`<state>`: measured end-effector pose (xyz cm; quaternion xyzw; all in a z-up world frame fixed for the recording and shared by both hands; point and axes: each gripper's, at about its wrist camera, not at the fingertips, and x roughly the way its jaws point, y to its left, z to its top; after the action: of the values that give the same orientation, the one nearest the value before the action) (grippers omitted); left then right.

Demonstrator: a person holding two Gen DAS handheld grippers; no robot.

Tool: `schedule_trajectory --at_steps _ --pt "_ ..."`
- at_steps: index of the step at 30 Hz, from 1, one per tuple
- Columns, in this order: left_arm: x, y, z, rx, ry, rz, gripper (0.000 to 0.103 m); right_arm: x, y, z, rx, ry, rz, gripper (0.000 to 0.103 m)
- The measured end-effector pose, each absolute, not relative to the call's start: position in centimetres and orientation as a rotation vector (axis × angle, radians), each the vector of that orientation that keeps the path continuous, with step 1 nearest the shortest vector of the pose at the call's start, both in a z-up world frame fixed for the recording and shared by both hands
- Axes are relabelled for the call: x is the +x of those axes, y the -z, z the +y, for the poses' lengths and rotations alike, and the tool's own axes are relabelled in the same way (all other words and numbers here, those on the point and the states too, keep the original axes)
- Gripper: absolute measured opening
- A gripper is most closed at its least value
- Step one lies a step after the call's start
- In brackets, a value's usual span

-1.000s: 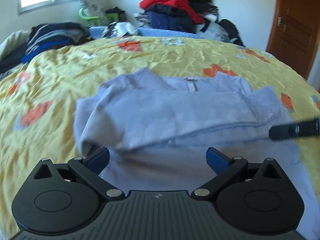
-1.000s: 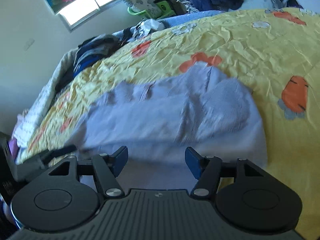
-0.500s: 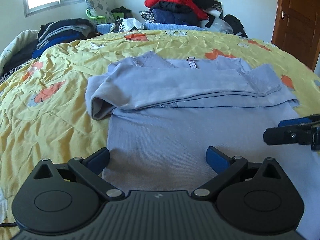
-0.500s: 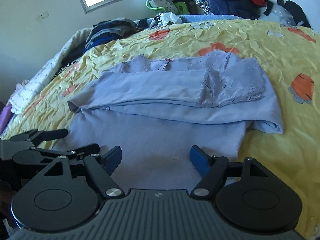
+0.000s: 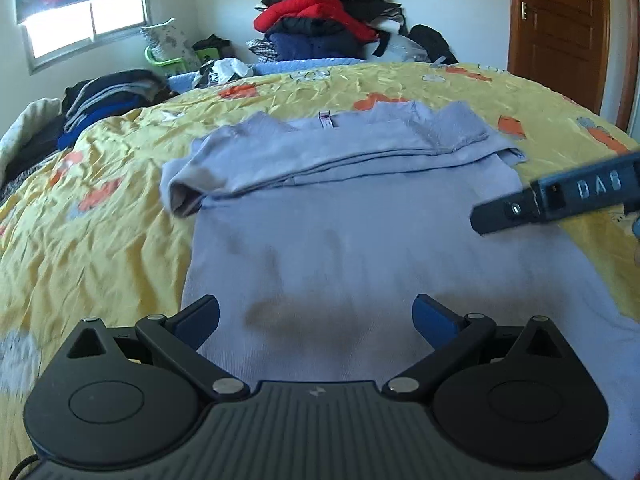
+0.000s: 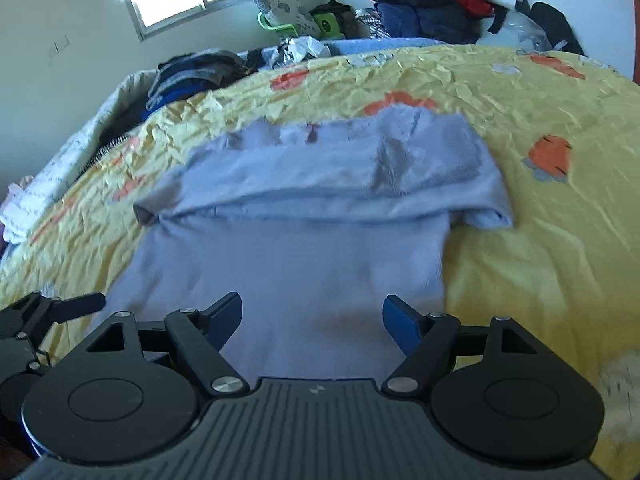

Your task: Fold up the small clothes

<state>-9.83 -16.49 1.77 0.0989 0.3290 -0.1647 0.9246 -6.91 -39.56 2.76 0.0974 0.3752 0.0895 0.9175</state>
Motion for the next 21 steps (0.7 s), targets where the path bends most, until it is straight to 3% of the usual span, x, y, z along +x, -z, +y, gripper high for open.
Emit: schedule_trajectory --at_steps 21 --pt "-14.7 -2.2 -13.9 0.125 0.294 0.701 0.103 -15.7 -2.7 -39.3 0.168 -0.168 0.797 0.08"
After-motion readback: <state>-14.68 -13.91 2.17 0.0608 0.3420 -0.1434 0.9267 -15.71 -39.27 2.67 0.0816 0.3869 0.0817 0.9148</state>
